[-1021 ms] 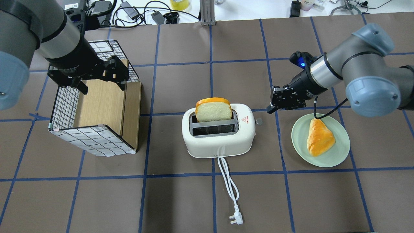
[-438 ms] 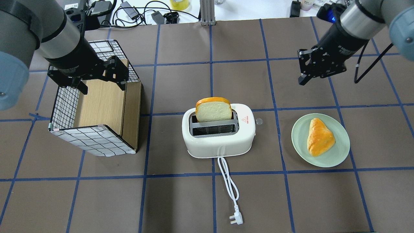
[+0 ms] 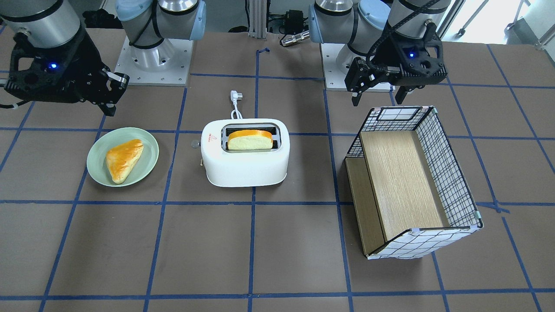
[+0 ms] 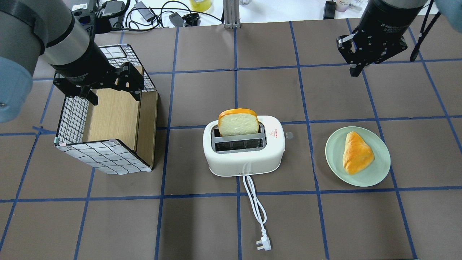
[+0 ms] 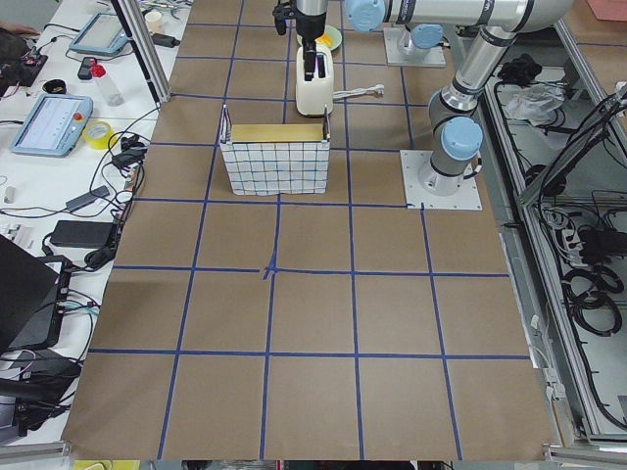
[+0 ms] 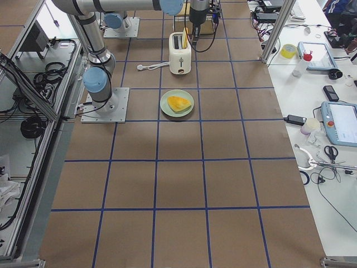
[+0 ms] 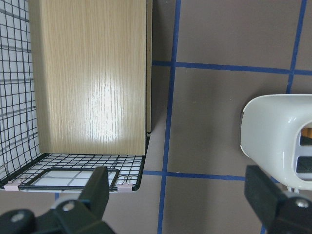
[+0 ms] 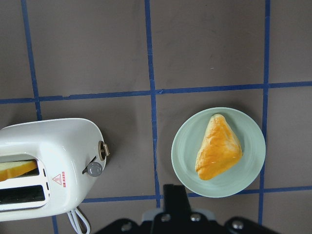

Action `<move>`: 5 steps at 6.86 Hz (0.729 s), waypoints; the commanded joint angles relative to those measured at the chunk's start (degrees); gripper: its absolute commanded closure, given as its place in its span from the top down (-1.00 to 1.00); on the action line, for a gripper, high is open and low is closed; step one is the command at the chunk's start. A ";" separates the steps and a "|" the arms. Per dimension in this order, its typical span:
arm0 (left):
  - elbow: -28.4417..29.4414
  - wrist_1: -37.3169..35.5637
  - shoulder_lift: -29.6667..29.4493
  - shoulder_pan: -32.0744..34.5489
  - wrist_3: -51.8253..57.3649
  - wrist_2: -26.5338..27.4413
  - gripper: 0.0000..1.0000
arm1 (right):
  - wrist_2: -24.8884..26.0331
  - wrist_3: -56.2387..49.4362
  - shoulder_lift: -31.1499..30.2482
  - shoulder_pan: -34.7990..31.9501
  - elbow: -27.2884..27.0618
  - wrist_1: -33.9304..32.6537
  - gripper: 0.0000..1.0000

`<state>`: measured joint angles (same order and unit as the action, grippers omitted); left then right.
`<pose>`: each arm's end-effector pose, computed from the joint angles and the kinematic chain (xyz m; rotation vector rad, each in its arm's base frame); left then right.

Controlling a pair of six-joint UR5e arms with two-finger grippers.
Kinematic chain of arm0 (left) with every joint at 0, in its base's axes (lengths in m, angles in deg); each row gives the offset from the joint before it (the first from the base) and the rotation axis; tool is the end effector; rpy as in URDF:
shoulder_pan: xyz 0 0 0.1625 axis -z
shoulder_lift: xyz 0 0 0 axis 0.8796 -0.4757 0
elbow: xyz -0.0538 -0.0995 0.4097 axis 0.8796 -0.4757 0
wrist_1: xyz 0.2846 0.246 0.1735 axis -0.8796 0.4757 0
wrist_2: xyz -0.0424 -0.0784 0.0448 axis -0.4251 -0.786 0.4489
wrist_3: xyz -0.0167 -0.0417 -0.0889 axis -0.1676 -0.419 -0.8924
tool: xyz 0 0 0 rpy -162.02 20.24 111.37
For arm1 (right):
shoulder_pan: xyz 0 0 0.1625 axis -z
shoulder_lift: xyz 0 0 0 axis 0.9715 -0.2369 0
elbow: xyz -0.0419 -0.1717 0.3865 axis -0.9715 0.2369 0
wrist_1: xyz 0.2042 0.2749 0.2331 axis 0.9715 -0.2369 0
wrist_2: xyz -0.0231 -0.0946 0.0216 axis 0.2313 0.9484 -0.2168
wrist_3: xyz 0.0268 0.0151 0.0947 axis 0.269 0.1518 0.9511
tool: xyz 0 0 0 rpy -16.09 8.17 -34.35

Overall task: Press toaster with right arm
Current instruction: 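Lift the right gripper up and away from the toaster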

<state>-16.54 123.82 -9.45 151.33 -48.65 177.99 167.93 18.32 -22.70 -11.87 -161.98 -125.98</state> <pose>-0.1296 -0.4542 0.4937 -0.1304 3.1229 -0.0967 0.1153 -0.5074 0.5155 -0.0572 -3.1244 -0.0216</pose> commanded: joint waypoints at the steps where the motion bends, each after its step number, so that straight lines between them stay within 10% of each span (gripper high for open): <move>1: 0.00 0.00 0.00 0.00 0.00 0.09 1.00 | 1.24 -0.36 0.23 -1.39 -1.20 -4.91 0.10; 3: 0.00 0.00 0.00 0.00 0.00 0.09 1.00 | 1.15 -0.54 0.23 -1.39 -2.09 -8.53 1.00; 5: 0.00 0.00 0.00 -0.09 0.00 0.00 1.00 | 1.07 -0.54 0.23 -1.39 -2.00 -9.42 1.00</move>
<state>-16.54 123.82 -9.45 151.32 -48.65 178.02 169.06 17.81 -22.47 -13.22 -163.99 -134.47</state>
